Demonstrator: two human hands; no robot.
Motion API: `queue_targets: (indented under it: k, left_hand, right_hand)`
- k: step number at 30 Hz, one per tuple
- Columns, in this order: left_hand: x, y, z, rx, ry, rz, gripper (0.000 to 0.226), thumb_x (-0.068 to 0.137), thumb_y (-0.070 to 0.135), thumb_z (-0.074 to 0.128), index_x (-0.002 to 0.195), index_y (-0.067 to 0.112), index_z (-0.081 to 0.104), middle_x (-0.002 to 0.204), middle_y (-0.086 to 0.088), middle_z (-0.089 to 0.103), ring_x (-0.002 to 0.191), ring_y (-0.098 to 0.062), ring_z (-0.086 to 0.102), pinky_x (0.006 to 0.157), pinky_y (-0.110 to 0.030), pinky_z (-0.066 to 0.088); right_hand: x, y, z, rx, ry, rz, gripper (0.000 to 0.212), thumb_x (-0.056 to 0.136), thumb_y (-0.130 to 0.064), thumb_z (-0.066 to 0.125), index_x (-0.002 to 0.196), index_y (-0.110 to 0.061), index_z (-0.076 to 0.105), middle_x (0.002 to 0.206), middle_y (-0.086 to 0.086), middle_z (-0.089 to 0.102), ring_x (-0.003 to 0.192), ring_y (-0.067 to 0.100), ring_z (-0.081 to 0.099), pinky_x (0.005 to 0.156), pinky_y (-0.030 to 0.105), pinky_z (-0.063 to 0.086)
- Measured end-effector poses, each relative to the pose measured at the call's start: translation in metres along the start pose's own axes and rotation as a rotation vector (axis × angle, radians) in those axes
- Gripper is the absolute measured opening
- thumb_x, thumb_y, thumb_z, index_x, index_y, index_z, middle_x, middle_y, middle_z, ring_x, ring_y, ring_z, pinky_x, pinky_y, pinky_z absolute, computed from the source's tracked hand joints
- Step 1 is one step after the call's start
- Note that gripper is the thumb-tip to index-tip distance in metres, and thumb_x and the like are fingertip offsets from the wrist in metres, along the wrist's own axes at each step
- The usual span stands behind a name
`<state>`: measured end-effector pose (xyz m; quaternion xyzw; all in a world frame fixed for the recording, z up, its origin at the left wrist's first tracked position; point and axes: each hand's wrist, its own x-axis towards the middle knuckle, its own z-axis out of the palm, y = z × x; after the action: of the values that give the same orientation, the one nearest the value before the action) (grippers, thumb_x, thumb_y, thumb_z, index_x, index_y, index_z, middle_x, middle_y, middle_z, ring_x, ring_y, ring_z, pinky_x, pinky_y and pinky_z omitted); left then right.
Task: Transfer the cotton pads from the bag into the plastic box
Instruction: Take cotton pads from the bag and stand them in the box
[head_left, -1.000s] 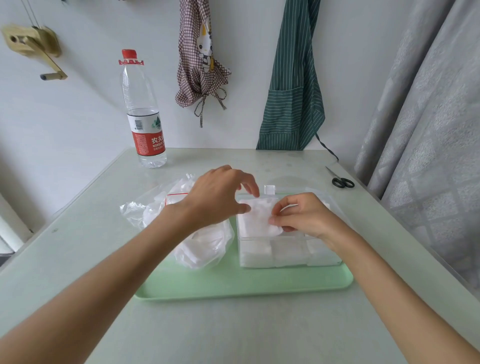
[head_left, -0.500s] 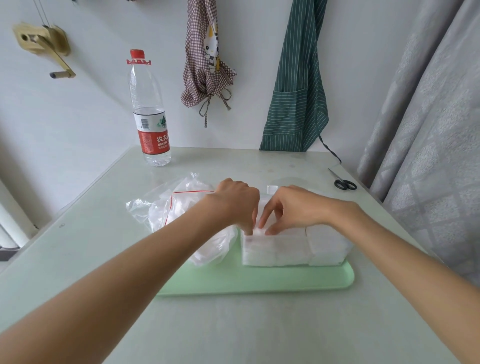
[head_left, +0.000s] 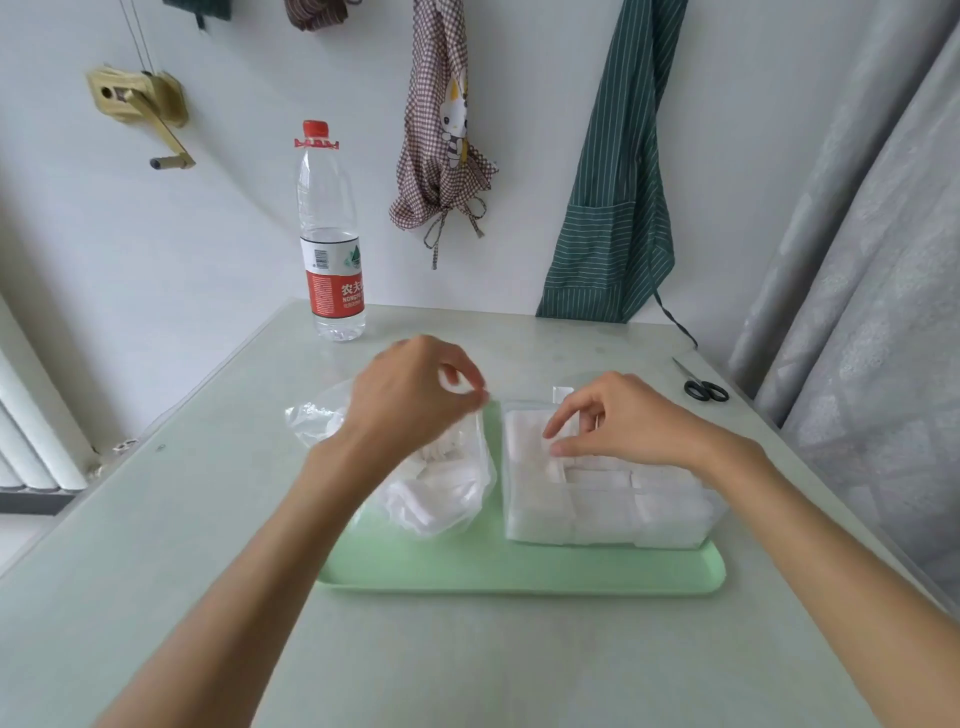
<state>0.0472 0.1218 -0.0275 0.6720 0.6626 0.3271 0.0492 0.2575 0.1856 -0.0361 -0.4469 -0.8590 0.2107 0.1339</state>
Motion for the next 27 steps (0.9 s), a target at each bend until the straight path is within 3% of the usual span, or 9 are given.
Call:
queue_targets:
  k: [3,6,8,10,12,16,21,24,27]
  left_hand:
    - [-0.023,-0.038,-0.019,-0.074,0.172,-0.222,0.027,0.075,0.045,0.072,0.093,0.033,0.057,0.088,0.017,0.057,0.085,-0.012,0.053,0.069,-0.028,0.035]
    - [-0.034,-0.074,-0.022,0.048,-0.113,-0.483,0.052,0.073,0.055,0.070,0.104,0.021,0.047,0.098,0.010,0.055,0.095,-0.017,0.052,0.076,-0.031,0.038]
    - [-0.033,-0.089,-0.021,0.102,-0.349,-0.542,0.062,0.069,0.063,0.068,0.108,0.016,0.053,0.102,0.004,0.062,0.097,-0.019,0.060,0.084,-0.033,0.048]
    - [-0.030,-0.097,-0.019,0.057,-0.491,-0.539,0.057,0.070,0.062,0.068,0.100,0.013,0.064,0.092,0.002,0.070,0.087,-0.015,0.068,0.081,-0.032,0.055]
    - [-0.029,-0.097,-0.015,0.001,-0.577,-0.511,0.040,0.074,0.052,0.072,0.092,0.016,0.068,0.081,0.005,0.073,0.078,-0.006,0.070,0.072,-0.026,0.057]
    - [-0.025,-0.105,-0.004,-0.010,-0.541,-0.481,0.029,0.066,0.043,0.081,0.081,0.024,0.065,0.071,0.005,0.074,0.079,-0.011,0.071,0.077,-0.028,0.056]
    - [-0.026,-0.109,0.003,0.029,-0.485,-0.474,0.030,0.060,0.044,0.082,0.077,0.026,0.064,0.065,0.008,0.072,0.074,-0.013,0.070,0.074,-0.025,0.051]
    - [-0.026,-0.104,0.000,0.095,-0.452,-0.463,0.031,0.062,0.046,0.080,0.079,0.026,0.064,0.065,0.007,0.072,0.063,-0.011,0.063,0.072,-0.024,0.049]
    - [-0.028,-0.095,-0.007,0.217,-0.404,-0.466,0.041,0.064,0.058,0.075,0.089,0.029,0.060,0.084,0.008,0.071,0.086,-0.012,0.063,0.077,-0.027,0.044]
  right_hand:
    - [-0.006,-0.026,0.007,0.155,0.147,-0.075,0.007,0.076,-0.027,0.077,0.081,-0.032,0.075,0.060,-0.007,0.063,0.054,-0.001,0.051,0.060,0.017,0.042]
    - [-0.004,-0.057,0.036,0.209,0.243,-0.135,0.007,0.078,-0.025,0.074,0.084,-0.029,0.075,0.067,-0.009,0.067,0.064,0.001,0.057,0.060,0.010,0.039]
    - [0.000,-0.072,0.060,0.156,0.209,-0.127,0.011,0.080,-0.029,0.071,0.090,-0.028,0.075,0.075,-0.013,0.068,0.078,0.004,0.060,0.069,0.014,0.042]
    - [0.005,-0.082,0.081,0.010,0.160,-0.119,0.021,0.083,-0.041,0.067,0.099,-0.029,0.073,0.085,-0.015,0.069,0.094,0.008,0.057,0.087,0.025,0.041]
    - [0.007,-0.085,0.095,-0.154,0.109,-0.115,0.037,0.082,-0.056,0.061,0.107,-0.030,0.070,0.093,-0.014,0.069,0.101,0.010,0.050,0.093,0.029,0.031]
    - [0.010,-0.087,0.108,-0.330,0.054,-0.081,0.046,0.080,-0.062,0.058,0.112,-0.031,0.067,0.099,-0.012,0.069,0.105,0.014,0.045,0.091,0.031,0.025]
    - [0.011,-0.083,0.100,-0.174,0.009,-0.057,0.029,0.082,-0.042,0.067,0.108,-0.028,0.069,0.097,-0.010,0.071,0.101,0.013,0.055,0.092,0.030,0.027]
    - [0.010,-0.077,0.099,-0.134,0.020,-0.062,0.018,0.090,-0.028,0.059,0.097,-0.021,0.074,0.092,-0.005,0.073,0.096,0.018,0.061,0.095,0.031,0.033]
    - [0.010,-0.075,0.099,-0.150,0.181,-0.055,0.021,0.091,-0.023,0.055,0.099,-0.024,0.074,0.095,-0.003,0.074,0.096,0.023,0.063,0.091,0.033,0.041]
